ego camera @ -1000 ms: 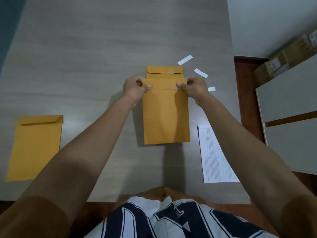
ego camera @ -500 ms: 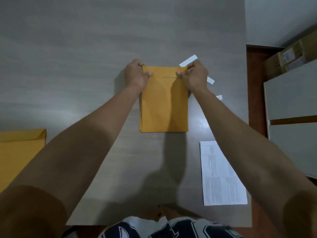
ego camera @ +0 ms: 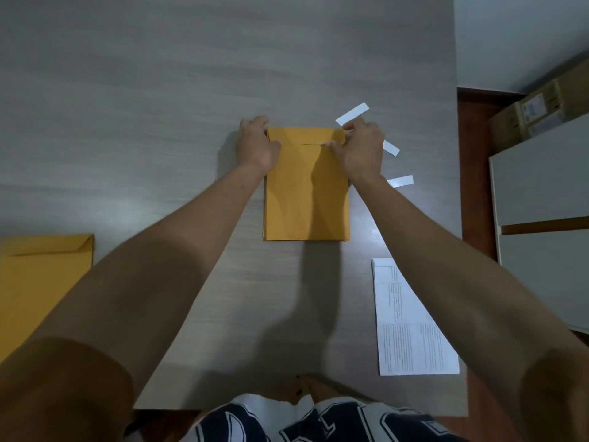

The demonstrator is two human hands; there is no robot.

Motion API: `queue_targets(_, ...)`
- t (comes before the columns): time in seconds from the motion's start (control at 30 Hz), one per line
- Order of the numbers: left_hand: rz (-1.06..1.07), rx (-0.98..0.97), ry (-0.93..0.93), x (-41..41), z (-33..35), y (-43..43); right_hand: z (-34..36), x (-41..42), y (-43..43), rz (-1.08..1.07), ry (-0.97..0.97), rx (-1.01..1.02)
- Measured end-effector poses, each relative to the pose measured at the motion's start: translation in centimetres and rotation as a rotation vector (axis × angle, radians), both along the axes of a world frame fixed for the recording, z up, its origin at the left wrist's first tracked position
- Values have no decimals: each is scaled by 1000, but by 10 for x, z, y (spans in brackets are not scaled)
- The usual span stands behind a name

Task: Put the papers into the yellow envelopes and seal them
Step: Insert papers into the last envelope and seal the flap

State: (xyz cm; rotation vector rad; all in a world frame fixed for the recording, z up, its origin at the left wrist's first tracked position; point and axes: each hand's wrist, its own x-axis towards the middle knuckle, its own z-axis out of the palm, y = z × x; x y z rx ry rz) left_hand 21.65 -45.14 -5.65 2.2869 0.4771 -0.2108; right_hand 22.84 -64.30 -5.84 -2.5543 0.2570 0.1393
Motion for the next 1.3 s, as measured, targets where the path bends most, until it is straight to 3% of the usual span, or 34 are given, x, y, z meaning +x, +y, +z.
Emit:
queue_targets(0.1,-35,33,-6,-13,11,2,12,-12,10,45,-22,-142)
queue_targets(0.27,-78,81,-46,-54,28,8,29,-45,28,124,-53,-195)
queue_targets(0.8,188,148,-19,-228,54,128,50,-178,161,545,-46,-136)
queue_targets(1.13,358,191,175,-344,34,223,41,-247,249,773,-4,-114)
queue_targets(1.3,259,284,402,-387,14,248,35,-261,259,841,-8,-146)
